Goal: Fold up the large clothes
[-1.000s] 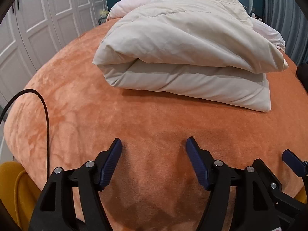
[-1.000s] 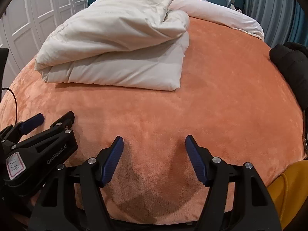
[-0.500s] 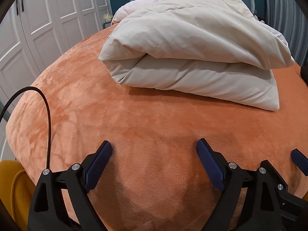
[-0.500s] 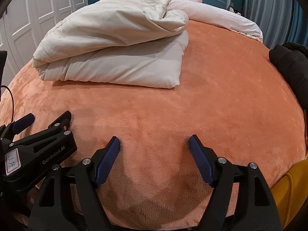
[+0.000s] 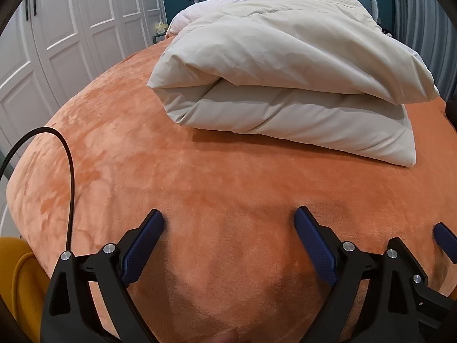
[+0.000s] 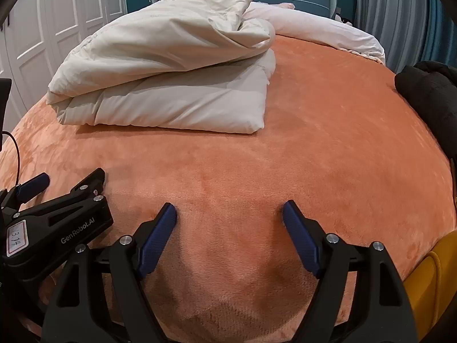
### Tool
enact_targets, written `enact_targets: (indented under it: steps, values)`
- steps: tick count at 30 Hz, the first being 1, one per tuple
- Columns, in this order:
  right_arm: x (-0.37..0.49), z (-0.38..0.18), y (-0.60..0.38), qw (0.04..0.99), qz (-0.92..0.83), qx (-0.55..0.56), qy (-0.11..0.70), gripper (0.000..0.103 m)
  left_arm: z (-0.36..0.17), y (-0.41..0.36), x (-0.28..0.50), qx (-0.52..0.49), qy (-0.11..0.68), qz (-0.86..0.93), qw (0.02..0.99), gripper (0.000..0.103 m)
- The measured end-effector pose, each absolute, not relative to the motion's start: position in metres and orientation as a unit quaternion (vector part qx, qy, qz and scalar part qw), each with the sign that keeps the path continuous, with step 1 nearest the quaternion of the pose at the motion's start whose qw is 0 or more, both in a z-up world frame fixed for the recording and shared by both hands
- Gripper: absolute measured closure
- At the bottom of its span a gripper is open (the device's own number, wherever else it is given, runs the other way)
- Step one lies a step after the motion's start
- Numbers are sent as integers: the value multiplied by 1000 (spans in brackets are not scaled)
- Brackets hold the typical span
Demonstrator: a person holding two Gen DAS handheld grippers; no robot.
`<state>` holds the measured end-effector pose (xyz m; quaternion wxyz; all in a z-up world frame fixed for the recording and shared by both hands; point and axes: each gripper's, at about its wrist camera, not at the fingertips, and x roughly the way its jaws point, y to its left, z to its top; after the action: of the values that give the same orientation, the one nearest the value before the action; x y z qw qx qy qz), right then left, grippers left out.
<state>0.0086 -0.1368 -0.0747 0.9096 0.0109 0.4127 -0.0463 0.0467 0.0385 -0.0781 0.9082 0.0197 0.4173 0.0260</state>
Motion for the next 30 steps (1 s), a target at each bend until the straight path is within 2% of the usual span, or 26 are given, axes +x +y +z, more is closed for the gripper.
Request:
enact_targets:
  steps: [30]
  values:
    - [6, -77, -139, 914, -46, 12, 404, 28, -79, 37, 46, 21, 416, 26, 909, 11]
